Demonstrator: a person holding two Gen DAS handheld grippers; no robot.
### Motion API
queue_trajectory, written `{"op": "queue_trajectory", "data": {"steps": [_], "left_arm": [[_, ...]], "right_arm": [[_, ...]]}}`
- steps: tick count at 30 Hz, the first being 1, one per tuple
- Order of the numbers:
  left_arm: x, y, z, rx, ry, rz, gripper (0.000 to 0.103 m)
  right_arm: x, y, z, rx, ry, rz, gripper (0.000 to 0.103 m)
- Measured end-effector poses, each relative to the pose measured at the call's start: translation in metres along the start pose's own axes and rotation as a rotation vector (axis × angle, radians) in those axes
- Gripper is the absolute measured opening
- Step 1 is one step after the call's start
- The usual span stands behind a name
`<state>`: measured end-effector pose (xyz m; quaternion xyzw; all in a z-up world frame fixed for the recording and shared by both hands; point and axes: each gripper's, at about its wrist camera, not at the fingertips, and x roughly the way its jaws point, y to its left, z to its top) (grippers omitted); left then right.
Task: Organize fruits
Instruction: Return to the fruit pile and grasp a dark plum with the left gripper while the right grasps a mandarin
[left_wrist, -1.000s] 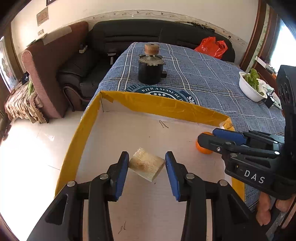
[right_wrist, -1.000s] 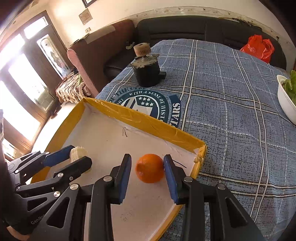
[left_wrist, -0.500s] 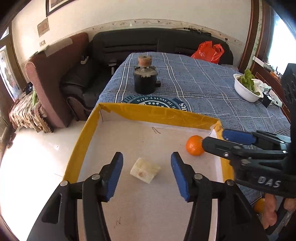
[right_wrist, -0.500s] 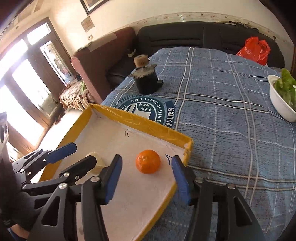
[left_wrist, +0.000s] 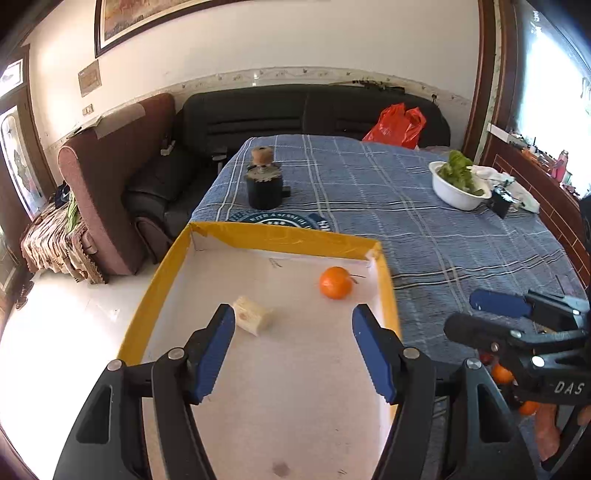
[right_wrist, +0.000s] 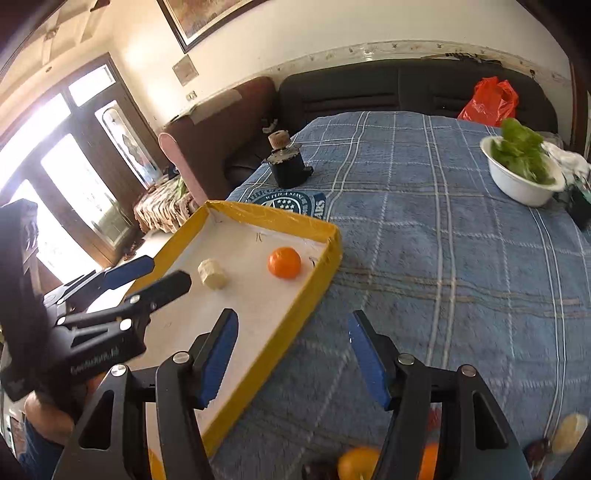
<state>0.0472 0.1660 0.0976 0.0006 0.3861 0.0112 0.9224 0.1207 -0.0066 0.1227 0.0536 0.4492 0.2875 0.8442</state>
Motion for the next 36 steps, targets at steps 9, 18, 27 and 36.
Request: {"op": "queue_trajectory", "data": {"steps": [9, 18, 27, 36], "left_arm": [[-0.021, -0.046, -0.02, 0.034, -0.032, -0.022, 0.067], [-0.04, -0.088, -0.044, 0.081, -0.042, -0.069, 0.067], [-0.05, -0.097, -0.074, 0.052, 0.049, -0.223, 0.047], [-0.021, -0.156, -0.101, 0.198, 0.134, -0.182, 0.033]], "right_arm": [[-0.048, -0.036, -0.052, 0.034, -0.03, 0.026, 0.067], [-0.099, -0.068, -0.087, 0.01, -0.116, -0.032, 0.068], [-0.12, -0.12, -0.109, 0.103, -0.2, 0.123, 0.068], [-0.112, -0.114, -0.115, 0.072, -0.146, 0.179, 0.059]]}}
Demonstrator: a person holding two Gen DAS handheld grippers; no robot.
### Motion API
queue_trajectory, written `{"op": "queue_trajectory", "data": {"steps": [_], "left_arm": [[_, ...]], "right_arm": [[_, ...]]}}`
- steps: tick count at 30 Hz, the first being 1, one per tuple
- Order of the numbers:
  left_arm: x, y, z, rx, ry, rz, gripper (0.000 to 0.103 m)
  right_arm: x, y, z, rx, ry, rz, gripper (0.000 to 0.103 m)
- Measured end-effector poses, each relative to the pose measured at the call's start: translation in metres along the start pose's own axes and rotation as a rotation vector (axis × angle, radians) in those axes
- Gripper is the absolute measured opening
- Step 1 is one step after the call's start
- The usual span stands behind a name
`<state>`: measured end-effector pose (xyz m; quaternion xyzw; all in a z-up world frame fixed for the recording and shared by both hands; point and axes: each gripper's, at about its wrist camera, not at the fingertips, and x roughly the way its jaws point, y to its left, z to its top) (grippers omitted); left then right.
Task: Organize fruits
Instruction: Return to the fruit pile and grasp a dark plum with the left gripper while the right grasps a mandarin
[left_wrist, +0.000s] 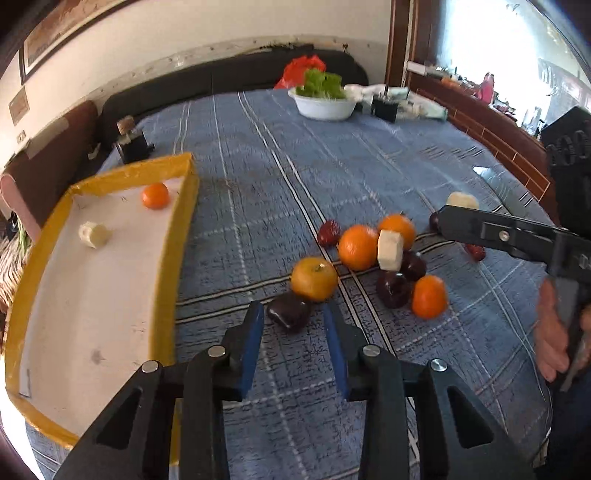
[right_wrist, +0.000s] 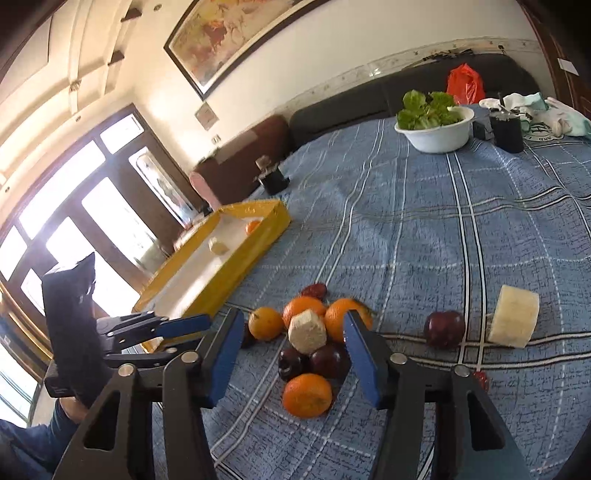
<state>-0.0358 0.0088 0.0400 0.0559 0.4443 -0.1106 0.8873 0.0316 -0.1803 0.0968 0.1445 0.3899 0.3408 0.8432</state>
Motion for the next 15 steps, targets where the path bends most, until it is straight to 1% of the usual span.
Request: {"op": "queue_trajectory", "data": {"steps": [3, 5, 9, 11, 13, 15], "left_arm": [[0.014, -0.003, -0.001, -0.001, 0.032, -0.002, 0.033], [0.019, -0.005, 0.0, 0.01, 0.031, 0.029, 0.033], [0.025, 0.002, 0.005, -0.011, 0.037, 0.035, 0.033], [0.029, 0.006, 0.008, -0.029, 0.047, 0.028, 0.033], [0.036, 0.01, 0.009, -0.042, 0.059, 0.038, 0.033], [0.042, 0.012, 0.009, -0.059, 0.075, 0.028, 0.033]], "right_arm": [[0.002, -0.002, -0.003, 0.0, 0.019, -0.013, 0.059], [0.004, -0.005, -0.004, 0.006, 0.037, -0.024, 0.059], [0.013, -0.008, -0.009, 0.009, 0.107, -0.042, 0.059], [0.017, -0.006, -0.012, -0.008, 0.139, -0.058, 0.059], [0.021, -0.002, -0.016, -0.035, 0.169, -0.068, 0.059], [0.026, 0.003, -0.02, -0.068, 0.198, -0.081, 0.059]]}}
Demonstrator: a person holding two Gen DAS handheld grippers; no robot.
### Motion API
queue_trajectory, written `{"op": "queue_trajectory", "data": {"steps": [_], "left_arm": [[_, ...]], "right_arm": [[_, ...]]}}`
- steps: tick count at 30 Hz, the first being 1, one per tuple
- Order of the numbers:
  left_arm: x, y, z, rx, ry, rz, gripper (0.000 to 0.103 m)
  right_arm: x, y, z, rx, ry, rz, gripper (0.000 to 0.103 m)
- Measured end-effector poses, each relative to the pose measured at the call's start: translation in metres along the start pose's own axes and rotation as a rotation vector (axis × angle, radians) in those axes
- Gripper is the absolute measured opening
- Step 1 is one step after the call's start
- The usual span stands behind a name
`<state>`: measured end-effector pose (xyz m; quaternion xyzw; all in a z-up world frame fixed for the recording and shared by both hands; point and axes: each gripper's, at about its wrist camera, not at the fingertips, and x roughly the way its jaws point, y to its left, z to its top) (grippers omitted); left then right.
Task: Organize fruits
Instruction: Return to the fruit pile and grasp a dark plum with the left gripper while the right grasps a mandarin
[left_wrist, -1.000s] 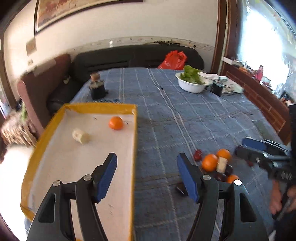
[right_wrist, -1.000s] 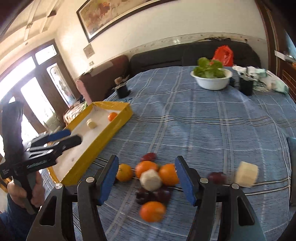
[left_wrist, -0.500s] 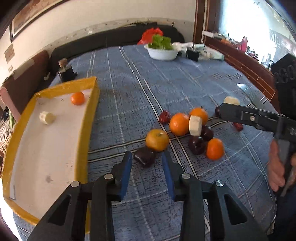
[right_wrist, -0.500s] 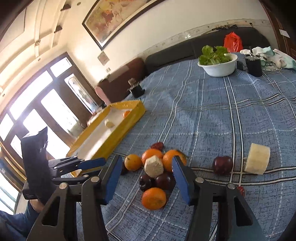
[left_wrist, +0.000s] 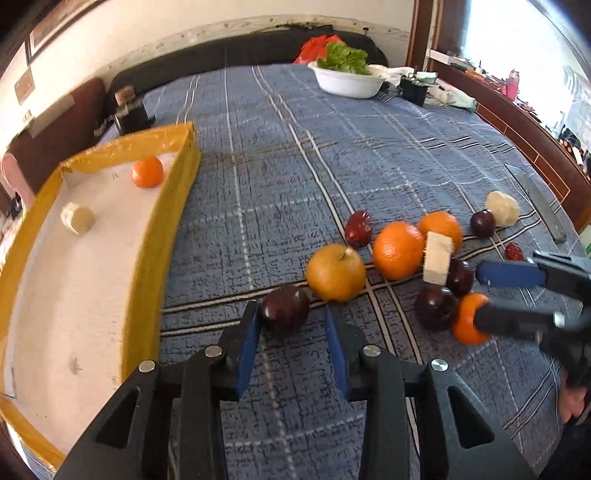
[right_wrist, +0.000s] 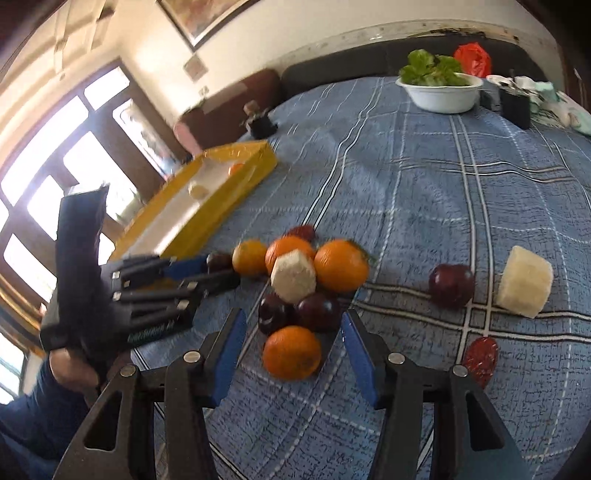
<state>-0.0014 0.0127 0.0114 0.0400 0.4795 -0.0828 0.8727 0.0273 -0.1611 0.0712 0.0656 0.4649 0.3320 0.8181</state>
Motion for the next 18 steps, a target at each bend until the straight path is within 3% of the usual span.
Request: {"op": "queue_trajectory", "data": {"steps": [3, 7, 9, 13, 18], "left_arm": [[0.002, -0.003, 0.001, 0.004, -0.019, 0.001, 0.033], [0.004, -0.004, 0.002, 0.005, -0.037, 0.003, 0.032], [0.004, -0.003, 0.003, 0.0, -0.045, 0.001, 0.027], [0.004, -0.002, 0.003, -0.008, -0.056, -0.012, 0.027], [-0.006, -0.002, -0.003, -0.024, -0.075, -0.101, 0.027]], "right_arm": [[0.007, 0.01, -0.005, -0.058, 0.037, -0.034, 0.058], [0.016, 0.019, -0.011, -0.131, 0.073, -0.098, 0.038], [0.016, 0.018, -0.012, -0.135, 0.073, -0.1, 0.037], [0.014, 0.016, -0.013, -0.136, 0.072, -0.091, 0.037], [0.003, 0.007, -0.007, -0.085, 0.034, -0.058, 0.037]]}}
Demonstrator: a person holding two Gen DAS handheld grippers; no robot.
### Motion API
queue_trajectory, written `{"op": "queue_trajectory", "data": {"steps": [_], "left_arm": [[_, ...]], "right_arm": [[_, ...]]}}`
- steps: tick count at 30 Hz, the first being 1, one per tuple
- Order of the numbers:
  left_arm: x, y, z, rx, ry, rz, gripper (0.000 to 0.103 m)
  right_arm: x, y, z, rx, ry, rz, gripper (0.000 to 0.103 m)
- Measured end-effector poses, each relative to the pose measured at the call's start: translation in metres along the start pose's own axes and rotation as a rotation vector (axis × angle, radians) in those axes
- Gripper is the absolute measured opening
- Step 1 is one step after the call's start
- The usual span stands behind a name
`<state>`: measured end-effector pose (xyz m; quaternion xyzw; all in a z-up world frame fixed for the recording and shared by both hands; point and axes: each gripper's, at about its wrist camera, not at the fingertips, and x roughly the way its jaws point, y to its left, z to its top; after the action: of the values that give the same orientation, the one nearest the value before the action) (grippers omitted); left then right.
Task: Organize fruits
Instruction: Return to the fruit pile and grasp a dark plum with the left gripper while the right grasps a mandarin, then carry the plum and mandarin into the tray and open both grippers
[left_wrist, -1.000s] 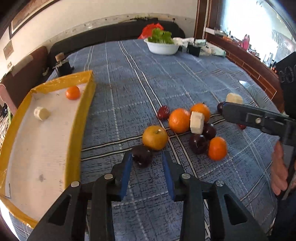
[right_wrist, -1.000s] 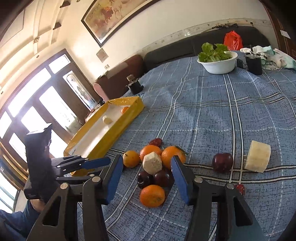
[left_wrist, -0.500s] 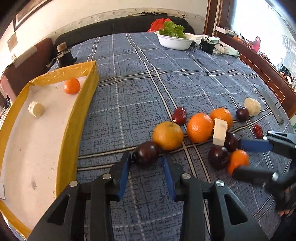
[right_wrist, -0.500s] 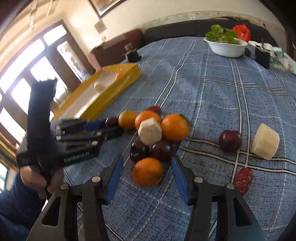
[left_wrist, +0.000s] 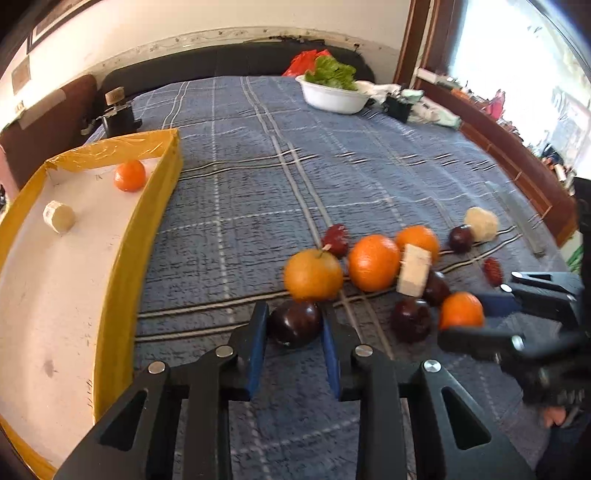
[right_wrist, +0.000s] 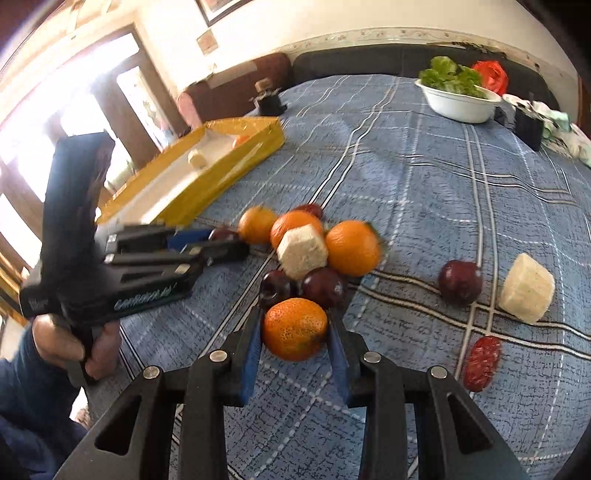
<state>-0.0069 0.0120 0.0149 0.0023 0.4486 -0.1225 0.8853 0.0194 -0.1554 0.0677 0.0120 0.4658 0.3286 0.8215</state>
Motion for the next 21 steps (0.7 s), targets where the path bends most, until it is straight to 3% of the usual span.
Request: {"op": "queue_trajectory", "data": {"steps": [15, 21], "left_arm": [[-0.029, -0.007, 0.0, -0.003, -0.057, -0.043, 0.027], [-0.044, 0.0, 0.0, -0.013, -0.088, -0.051, 0.027]], "right_arm": [[-0.044, -0.032, 0.013, 0.166, -0.241, -0.028, 0.036], [-0.044, -0.036, 0.015, 0.178, -0.258, -0.039, 0.036]]}}
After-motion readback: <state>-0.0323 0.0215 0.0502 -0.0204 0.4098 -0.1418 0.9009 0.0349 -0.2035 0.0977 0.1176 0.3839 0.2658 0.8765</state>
